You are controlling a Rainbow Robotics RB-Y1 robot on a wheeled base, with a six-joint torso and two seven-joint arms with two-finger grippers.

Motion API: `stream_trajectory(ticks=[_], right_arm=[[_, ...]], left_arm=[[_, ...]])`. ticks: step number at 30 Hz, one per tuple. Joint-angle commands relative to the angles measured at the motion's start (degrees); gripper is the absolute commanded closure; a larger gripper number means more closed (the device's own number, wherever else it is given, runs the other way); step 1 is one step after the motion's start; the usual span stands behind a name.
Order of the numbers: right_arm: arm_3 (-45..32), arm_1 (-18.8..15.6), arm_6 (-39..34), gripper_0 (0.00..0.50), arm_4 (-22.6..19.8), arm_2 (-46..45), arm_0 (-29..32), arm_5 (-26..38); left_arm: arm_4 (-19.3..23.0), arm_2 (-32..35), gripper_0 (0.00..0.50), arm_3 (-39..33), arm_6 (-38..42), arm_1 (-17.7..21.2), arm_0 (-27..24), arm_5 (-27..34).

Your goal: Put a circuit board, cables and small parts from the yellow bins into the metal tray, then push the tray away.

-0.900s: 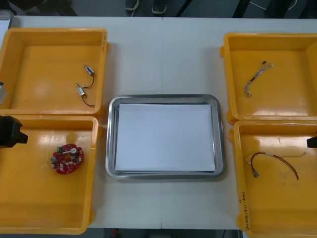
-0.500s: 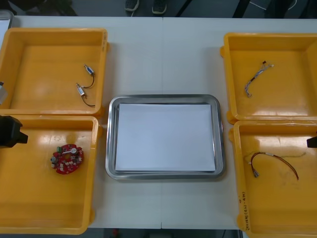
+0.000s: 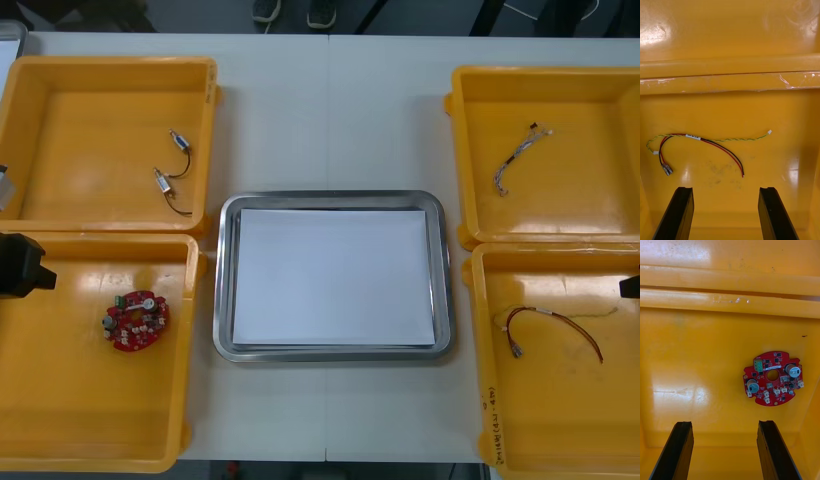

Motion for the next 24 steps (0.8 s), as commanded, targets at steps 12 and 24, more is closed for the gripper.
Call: stream_trajectory(ticks=[12,24], right_arm=[[-1.8,-2.1,-1.4,0.000,-0.5,-1.4,0.9,0.2],[-1.8,-2.1,-1.4,0.000,-0.5,-1.4,0.9,0.2]], left_arm=[[0.5,1.6,0.000,-1.6,-3.5,2.3,0.9,0.4],[0.5,1.6,0.000,-1.6,-3.5,2.3,0.9,0.4]])
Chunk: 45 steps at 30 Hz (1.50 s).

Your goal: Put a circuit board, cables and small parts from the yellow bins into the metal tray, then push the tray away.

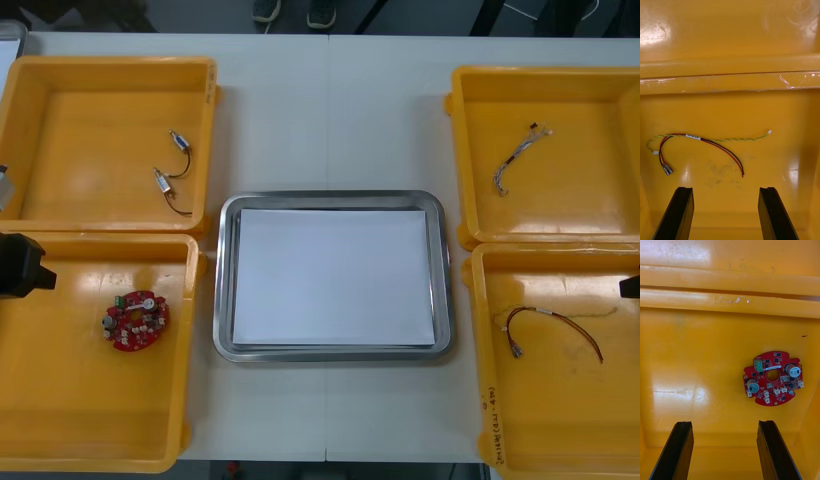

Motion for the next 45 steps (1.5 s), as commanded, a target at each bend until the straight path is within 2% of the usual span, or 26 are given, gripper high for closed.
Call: stream_trajectory(ticks=[1,45], right_arm=[[-1.8,-2.1,-1.4,0.000,-0.5,-1.4,0.9,0.2],[-1.8,-2.1,-1.4,0.000,-0.5,-1.4,0.9,0.2]], left_arm=[[0.5,1.6,0.000,-1.6,-3.5,2.3,0.9,0.4],[0.5,1.6,0.000,-1.6,-3.5,2.3,0.9,0.4]])
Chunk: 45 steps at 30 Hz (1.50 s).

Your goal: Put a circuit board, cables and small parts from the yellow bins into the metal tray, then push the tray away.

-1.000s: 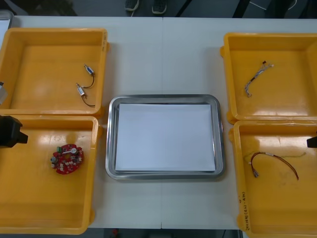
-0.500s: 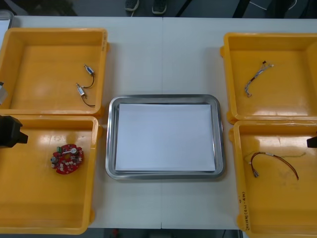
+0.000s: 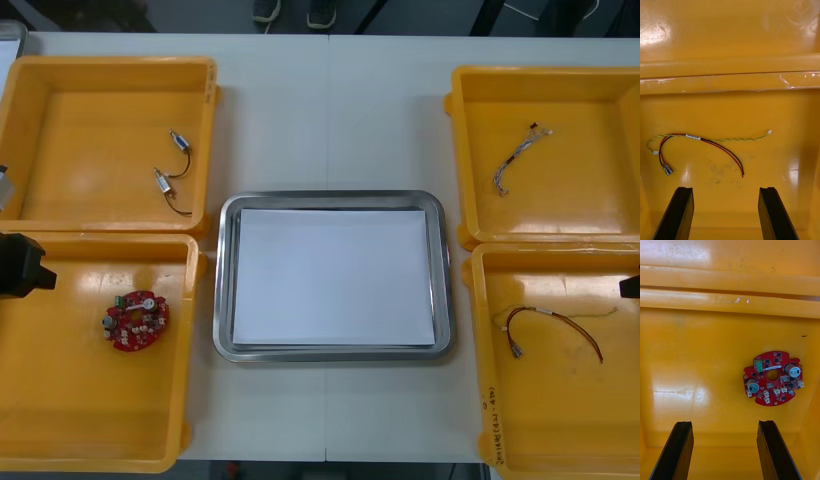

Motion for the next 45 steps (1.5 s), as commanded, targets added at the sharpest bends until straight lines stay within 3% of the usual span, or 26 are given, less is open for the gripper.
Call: stream_trajectory(ticks=[1,45], right_arm=[[-1.8,-2.1,-1.4,0.000,-0.5,-1.4,0.9,0.2],[-1.8,-2.1,-1.4,0.000,-0.5,-1.4,0.9,0.2]], left_arm=[[0.5,1.6,0.000,-1.6,-3.5,2.3,0.9,0.4],[0.5,1.6,0.000,-1.6,-3.5,2.3,0.9,0.4]])
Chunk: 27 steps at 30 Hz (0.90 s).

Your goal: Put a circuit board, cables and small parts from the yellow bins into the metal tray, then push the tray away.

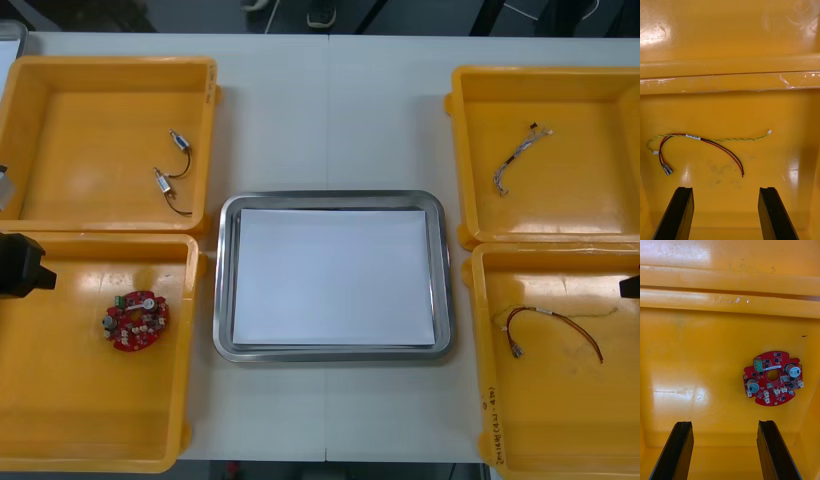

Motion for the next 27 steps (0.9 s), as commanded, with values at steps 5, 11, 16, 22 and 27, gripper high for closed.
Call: stream_trajectory(ticks=[5,11,16,22,27], right_arm=[[-1.8,-2.1,-1.4,0.000,-0.5,-1.4,0.9,0.2],[-3.3,-2.2,-1.3,0.000,-0.3,-1.8,0.7,0.2],[-3.6,-2.2,-1.2,0.000,-0.3,-1.4,2.0,0.2],[-3.6,-2.1,-0.6,0.000,-0.8,-1.3,3.7,0.2],[-4.0,-2.1,0.3,0.000,-1.5,-1.2,4.8,0.2]], left_arm=[[0.4,-0.3,0.000,-0.4,-3.5,1.7,2.3,0.4],[-1.1,-2.7,0.000,0.1,-2.9,2.3,1.6,0.4],[-1.5,-3.7,0.000,0.0,-2.2,2.3,1.3,0.4],[-2.6,-5.2,0.000,0.0,-1.9,2.2,1.3,-2.3],[-5.1,-8.1,0.000,0.1,-1.3,2.0,1.6,-6.1]])
